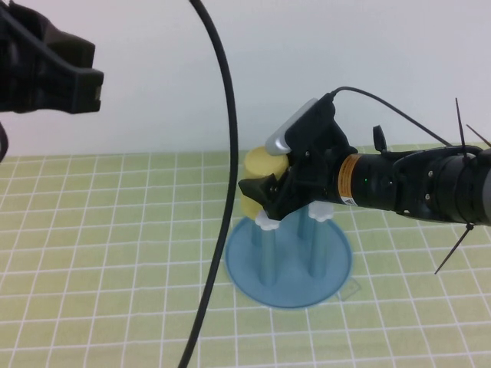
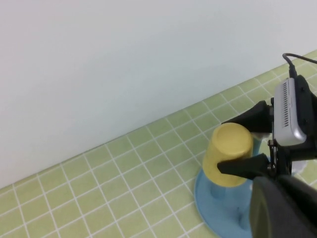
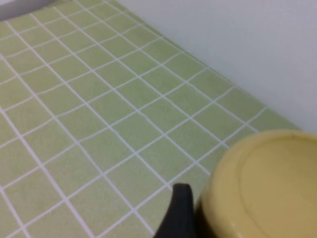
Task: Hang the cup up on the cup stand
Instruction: Place the cup on the cup holder
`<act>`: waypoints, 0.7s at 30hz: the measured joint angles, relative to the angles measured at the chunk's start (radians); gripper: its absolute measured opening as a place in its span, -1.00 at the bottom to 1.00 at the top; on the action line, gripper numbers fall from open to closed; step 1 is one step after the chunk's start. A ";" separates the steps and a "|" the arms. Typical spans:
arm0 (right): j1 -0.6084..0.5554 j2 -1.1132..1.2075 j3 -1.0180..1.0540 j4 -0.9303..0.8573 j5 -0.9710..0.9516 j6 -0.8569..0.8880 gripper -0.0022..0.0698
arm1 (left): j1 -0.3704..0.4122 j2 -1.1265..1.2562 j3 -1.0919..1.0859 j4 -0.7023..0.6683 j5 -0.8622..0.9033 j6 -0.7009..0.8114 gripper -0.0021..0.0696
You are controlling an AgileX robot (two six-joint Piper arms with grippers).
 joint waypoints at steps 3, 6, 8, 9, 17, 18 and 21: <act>0.000 0.006 -0.005 0.001 -0.003 0.022 0.78 | 0.000 0.000 0.004 -0.003 0.000 0.000 -0.94; 0.000 0.008 -0.007 0.001 -0.003 0.026 0.80 | 0.000 -0.014 0.004 -0.009 -0.002 0.000 -0.94; 0.000 0.008 -0.007 0.001 -0.003 0.026 0.82 | 0.000 -0.029 0.014 -0.010 -0.011 0.000 -0.94; 0.000 0.008 -0.007 0.001 -0.003 0.026 0.83 | 0.000 -0.039 0.024 -0.010 -0.021 -0.003 -0.94; 0.000 0.008 -0.007 0.001 -0.003 0.030 0.97 | 0.061 -0.148 0.149 -0.041 -0.134 -0.020 -0.94; 0.000 0.007 -0.007 0.001 0.001 0.030 0.98 | 0.083 -0.161 0.162 -0.052 -0.145 -0.020 -0.94; 0.000 -0.006 -0.007 -0.001 0.016 0.032 0.98 | 0.173 -0.208 0.205 -0.092 -0.195 -0.020 -0.94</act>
